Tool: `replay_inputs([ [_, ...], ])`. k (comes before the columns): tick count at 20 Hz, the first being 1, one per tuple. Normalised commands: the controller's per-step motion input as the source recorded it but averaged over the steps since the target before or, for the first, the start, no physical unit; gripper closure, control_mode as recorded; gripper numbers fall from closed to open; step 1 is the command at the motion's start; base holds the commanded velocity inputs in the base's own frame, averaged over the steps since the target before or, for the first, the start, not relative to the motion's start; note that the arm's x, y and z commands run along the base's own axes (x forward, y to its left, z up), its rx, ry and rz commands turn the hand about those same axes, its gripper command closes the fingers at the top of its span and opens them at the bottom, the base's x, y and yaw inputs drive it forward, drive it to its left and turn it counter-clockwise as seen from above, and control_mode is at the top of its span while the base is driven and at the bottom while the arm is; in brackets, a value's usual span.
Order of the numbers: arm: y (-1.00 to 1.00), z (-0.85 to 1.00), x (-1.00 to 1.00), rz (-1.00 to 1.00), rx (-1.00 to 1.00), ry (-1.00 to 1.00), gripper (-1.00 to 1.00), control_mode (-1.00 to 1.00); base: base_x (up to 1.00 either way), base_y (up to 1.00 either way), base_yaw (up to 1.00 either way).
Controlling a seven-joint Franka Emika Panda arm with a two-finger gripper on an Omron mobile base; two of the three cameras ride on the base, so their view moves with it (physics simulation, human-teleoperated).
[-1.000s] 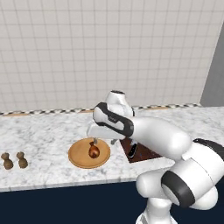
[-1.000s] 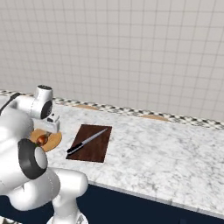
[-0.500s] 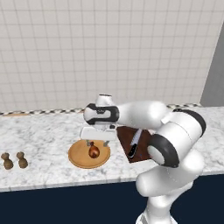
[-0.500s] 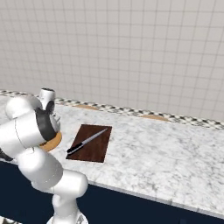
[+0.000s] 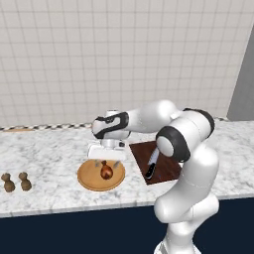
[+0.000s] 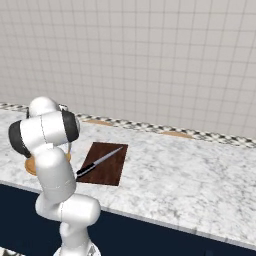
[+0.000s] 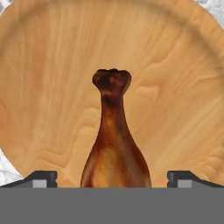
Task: Pick up the knife from the drawer and place it on the cutting board. Then place the meat from the plate to the cutting board.
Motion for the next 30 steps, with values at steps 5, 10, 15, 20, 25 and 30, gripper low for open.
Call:
replay_inputs([
  [5, 0.17, -0.34, 0.00, 0.00, 0.00, 0.13, -1.00, -1.00, 0.00, 0.00, 0.00],
  [10, 0.17, -0.43, -0.07, 0.00, 0.00, 0.13, 1.00, -1.00, 0.00, 0.00, 0.00],
  [15, 0.11, -0.28, -0.23, 0.00, 0.00, 0.08, 1.00, -1.00, 0.00, 0.00, 0.00],
  [20, -0.02, 0.02, -0.80, 0.00, 0.00, 0.00, 1.00, -1.00, 0.00, 0.00, 0.00],
  [25, -0.25, 0.34, -0.66, 0.00, 0.01, -0.01, 1.00, -1.00, 0.00, 0.00, 0.00],
  [30, -0.44, 0.82, -0.08, 0.00, 0.03, 0.00, 1.00, -1.00, 0.00, 0.00, 0.00],
])
